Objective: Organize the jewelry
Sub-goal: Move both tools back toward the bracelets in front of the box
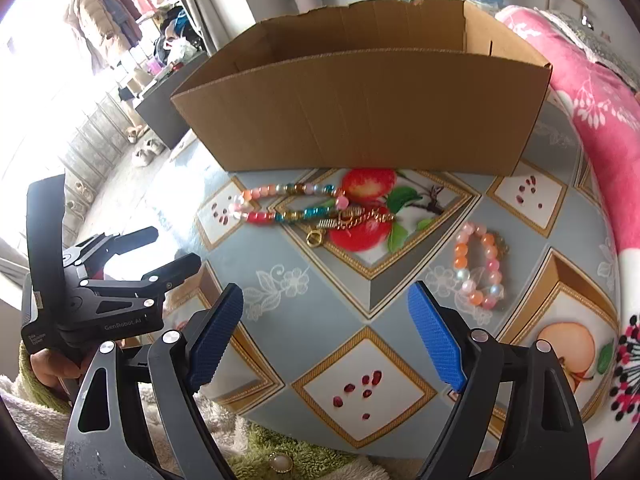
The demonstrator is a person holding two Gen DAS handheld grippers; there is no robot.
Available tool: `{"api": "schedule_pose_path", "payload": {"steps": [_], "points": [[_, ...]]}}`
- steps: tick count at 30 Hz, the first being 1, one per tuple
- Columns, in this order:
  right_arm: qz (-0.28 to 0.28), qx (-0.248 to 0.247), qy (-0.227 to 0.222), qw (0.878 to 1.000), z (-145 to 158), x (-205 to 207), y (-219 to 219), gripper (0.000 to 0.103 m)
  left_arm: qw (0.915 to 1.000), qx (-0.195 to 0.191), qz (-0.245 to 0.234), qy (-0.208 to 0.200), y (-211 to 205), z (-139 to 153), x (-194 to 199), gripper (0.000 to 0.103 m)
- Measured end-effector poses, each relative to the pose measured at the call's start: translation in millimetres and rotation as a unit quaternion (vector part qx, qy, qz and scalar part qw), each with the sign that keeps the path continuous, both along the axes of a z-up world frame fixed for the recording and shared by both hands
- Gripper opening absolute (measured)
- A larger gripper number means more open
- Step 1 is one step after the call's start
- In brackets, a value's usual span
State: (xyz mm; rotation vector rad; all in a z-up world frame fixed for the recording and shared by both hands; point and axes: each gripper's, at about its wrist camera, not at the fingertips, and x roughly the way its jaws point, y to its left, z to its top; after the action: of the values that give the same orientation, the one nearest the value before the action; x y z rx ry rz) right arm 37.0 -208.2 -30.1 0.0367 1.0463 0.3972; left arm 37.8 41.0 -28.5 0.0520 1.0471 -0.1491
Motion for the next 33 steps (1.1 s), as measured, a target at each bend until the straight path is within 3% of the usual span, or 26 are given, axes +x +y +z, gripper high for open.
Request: {"api": "schedule_pose_path", "payload": {"steps": [8, 18, 33], "points": [[-0.001, -0.018, 0.005, 1.0, -9.7, -9.5, 3.4, 0.081, 0.9997, 0.012, -0.005, 0.02, -4.0, -14.5, -3.6, 0.085], [0.001, -0.034, 0.009, 0.999, -24.1, -18.4, 8.9, 0.082, 0.9996, 0.021, 0.001, 0.019, -2.9, -20.6, -5.1, 0.097], [0.014, -0.071, 0.004, 0.997, -46.3, -17.0, 23.6, 0.085, 0.9997, 0.022, 0.004, 0.012, 0.1, -22.7, -6.4, 0.098]]}}
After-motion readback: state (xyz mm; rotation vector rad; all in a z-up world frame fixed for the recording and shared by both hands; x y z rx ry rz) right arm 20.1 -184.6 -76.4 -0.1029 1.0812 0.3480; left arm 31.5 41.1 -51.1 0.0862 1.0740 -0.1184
